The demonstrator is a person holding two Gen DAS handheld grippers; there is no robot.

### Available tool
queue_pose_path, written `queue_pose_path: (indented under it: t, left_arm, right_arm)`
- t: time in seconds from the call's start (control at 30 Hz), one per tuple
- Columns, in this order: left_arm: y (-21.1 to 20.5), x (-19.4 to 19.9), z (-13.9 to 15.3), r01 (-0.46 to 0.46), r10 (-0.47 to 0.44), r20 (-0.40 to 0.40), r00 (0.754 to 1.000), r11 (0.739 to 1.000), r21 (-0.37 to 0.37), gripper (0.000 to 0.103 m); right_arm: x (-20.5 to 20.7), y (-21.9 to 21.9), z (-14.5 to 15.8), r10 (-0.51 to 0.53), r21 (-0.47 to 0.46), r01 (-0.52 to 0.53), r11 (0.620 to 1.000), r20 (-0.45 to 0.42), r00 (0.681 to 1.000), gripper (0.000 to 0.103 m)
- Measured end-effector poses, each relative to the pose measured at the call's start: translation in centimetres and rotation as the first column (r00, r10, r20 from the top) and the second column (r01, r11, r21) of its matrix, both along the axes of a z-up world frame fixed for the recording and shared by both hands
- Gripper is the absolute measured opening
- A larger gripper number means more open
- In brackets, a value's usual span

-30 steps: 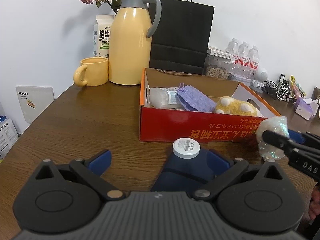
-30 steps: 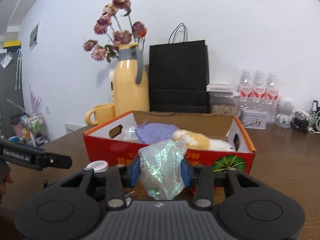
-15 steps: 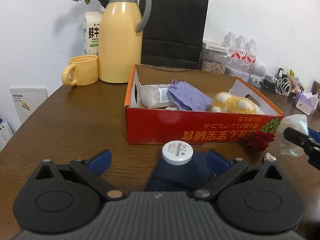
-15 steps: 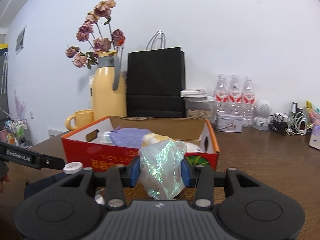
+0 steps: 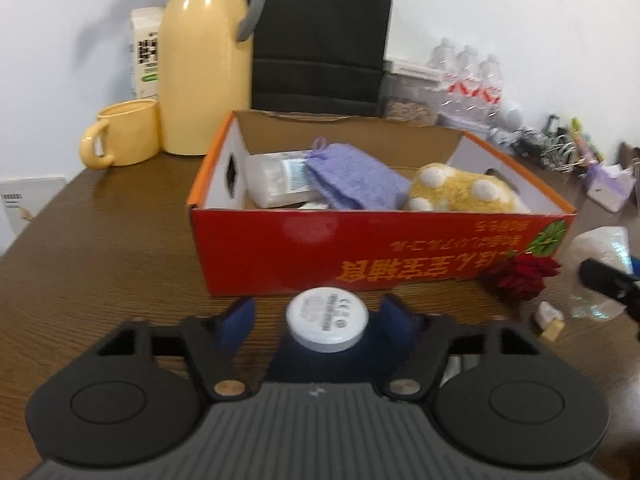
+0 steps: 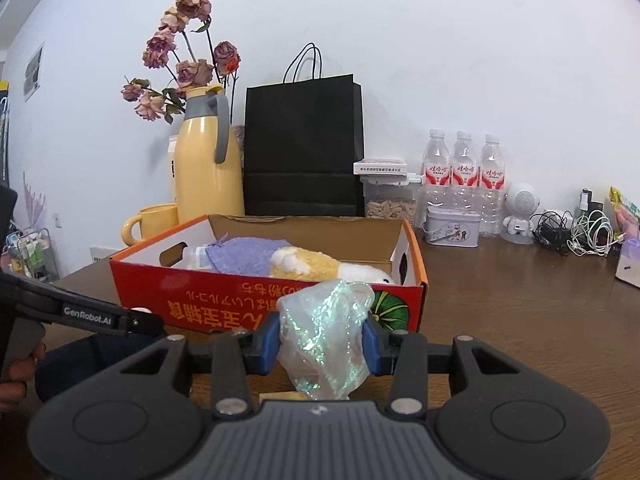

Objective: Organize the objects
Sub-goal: 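Grasp the clear iridescent plastic bag with the right tool while the left tool grasps the white round container, then carry bag and white container into the box and open both tools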

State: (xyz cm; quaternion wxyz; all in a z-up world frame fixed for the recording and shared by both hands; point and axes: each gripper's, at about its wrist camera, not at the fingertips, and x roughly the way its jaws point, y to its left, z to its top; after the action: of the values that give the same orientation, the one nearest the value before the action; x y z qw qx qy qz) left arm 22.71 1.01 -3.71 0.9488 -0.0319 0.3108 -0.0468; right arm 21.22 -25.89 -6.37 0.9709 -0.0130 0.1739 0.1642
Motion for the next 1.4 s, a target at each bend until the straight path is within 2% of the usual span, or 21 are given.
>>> queue_pose_path:
  t: [0.07,0.3,0.43,0.73,0.9,1.17,1.4]
  left_arm:
    - [-0.1,-0.2,0.0,0.015,-0.015,0.011,1.000,1.000,-0.008,0.040]
    - [-1.1,-0.9,0.0,0.024,-0.026,0.053,0.998,0.998,0.053,0.040]
    - [-1.9,-2.0,0.2,0.032,-0.043,0.103,0.994,0.994,0.102,0.040]
    - [-0.7,-3.0,2.1,0.006,-0.011,0.154,0.988,0.999,0.033,0.040]
    - [-0.7,-3.3,3.1,0.013,-0.018,0.179,0.984,1.000,0.029,0.040]
    - [-1.3,-1.8,6.0,0.038,-0.041,0.241,0.970,0.999,0.019,0.040]
    - [-1.8,2.0,7.8,0.025,-0.026,0.253,0.967,1.000,0.009,0.040]
  right_arm:
    - [0.0,0.0,0.0,0.003,-0.001,-0.003,1.000,-0.002,1.000,0.040]
    - [0.0,0.3,-0.1,0.009,-0.009,-0.009,1.000,-0.005,1.000,0.040]
    - [0.0,0.3,-0.2,0.009,-0.014,-0.009,1.000,-0.007,1.000,0.040]
    - [0.0,0.4,-0.3,0.009,-0.019,-0.009,1.000,-0.008,1.000,0.040]
    - [-0.1,0.5,0.0,0.005,-0.026,-0.005,1.000,0.009,1.000,0.040]
    - [0.7,1.8,3.4,0.048,-0.051,-0.044,0.998,0.086,0.995,0.040]
    - [5.1,4.0,6.2,0.034,-0.065,-0.027,0.998,0.122,0.992,0.040]
